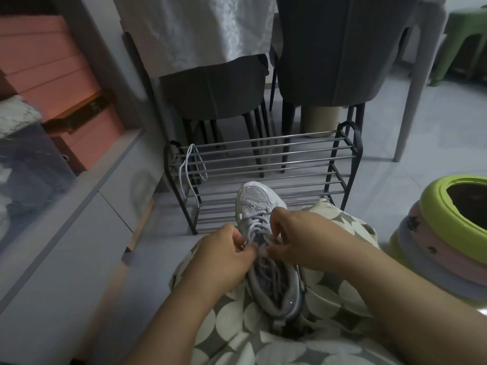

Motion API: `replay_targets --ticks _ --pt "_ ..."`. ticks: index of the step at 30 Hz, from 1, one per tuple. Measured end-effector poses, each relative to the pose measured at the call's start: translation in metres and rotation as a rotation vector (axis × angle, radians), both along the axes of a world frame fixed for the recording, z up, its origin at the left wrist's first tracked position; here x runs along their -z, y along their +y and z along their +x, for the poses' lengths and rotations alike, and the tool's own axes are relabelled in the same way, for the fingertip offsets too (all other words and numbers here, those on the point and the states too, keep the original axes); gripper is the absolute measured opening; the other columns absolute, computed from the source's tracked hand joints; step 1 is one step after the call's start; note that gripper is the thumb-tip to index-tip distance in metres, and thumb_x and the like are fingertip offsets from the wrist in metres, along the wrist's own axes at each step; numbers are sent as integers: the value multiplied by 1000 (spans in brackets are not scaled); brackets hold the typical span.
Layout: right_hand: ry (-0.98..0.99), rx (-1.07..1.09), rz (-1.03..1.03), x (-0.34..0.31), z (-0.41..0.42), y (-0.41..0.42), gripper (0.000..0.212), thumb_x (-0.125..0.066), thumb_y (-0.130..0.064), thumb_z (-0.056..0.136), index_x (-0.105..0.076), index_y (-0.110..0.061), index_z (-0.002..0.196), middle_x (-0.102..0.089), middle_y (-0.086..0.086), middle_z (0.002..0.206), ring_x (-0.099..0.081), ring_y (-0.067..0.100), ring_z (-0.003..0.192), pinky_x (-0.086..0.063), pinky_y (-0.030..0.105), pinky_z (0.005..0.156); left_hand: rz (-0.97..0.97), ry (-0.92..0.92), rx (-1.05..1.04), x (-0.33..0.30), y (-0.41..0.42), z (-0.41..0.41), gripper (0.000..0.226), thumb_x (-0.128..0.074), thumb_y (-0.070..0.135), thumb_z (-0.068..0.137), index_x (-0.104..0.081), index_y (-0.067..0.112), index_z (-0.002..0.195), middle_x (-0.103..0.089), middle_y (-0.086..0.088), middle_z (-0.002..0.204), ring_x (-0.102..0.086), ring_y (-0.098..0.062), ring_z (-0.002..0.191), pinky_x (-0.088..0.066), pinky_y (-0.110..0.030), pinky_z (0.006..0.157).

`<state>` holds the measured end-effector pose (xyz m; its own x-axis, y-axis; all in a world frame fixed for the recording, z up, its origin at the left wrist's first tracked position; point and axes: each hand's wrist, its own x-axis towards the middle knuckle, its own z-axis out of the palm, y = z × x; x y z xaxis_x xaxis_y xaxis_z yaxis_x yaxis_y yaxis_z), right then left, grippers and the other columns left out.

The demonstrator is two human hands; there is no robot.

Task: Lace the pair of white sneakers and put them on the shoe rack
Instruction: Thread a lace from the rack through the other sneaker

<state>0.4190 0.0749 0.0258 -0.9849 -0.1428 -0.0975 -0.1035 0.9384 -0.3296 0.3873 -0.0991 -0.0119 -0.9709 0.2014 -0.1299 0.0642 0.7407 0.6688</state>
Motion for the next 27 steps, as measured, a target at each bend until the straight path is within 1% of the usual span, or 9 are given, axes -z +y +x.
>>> replay_targets --ticks 3,6,8,10,12,16,19,24,27 --pt "-33 41 5 3 -3 1 31 -62 -44 83 -48 -22 101 -62 -2 93 -54 14 73 -44 28 61 -68 -2 26 1 1 0 43 -48 62 71 -56 21 76 -67 -1 62 -65 -22 53 -58 -45 56" --pt "-61 52 -52 1 -4 4 25 -61 -37 86 -52 -19 100 -62 -1 91 -51 11 61 -44 24 55 -17 -35 68 2 4 1 31 -51 43 93 -57 17 78 -68 -6 61 -57 -13 37 -53 -30 45" --pt "-51 41 -49 -1 -4 4 17 -57 -33 88 -53 -18 95 -62 -1 86 -55 14 65 -44 24 56 -1 -3 90 1 6 4 31 -48 36 98 -55 13 79 -69 -6 63 -60 -8 38 -51 -26 45" --pt "-39 36 -45 -2 -2 5 10 -53 -28 89 -53 -17 90 -66 0 80 -62 17 71 -48 29 64 9 65 95 3 7 6 32 -46 36 98 -54 13 77 -68 -4 63 -61 -6 43 -55 -30 54" --pt "-10 39 -46 -1 -1 8 8 -52 -24 89 -54 -17 85 -67 0 78 -62 18 73 -49 30 67 21 113 86 5 7 6 31 -45 35 99 -53 14 77 -67 -3 62 -61 -6 45 -54 -32 57" --pt "65 69 -57 3 -1 11 9 -51 -21 89 -54 -17 81 -63 -1 75 -55 18 70 -42 31 61 97 157 55 8 9 4 30 -47 31 98 -50 16 72 -64 -3 58 -61 -12 48 -56 -41 57" --pt "98 99 -97 1 -3 11 12 -51 -24 90 -53 -16 81 -63 2 76 -59 22 73 -48 33 65 99 180 41 5 10 0 30 -47 28 99 -48 18 71 -63 -2 58 -63 -14 51 -57 -43 57" --pt "161 144 -103 -12 -17 12 10 -49 -19 90 -54 -13 84 -64 4 79 -61 23 74 -51 36 68 51 271 60 -10 17 -24 30 -43 32 98 -47 18 72 -64 -8 66 -64 -28 64 -55 -49 64" --pt "202 163 -91 -20 -32 13 10 -48 -17 91 -54 -12 86 -64 5 80 -61 24 75 -51 36 66 61 328 63 -20 21 -44 30 -41 39 94 -44 18 73 -63 -9 64 -63 -32 64 -56 -49 64"
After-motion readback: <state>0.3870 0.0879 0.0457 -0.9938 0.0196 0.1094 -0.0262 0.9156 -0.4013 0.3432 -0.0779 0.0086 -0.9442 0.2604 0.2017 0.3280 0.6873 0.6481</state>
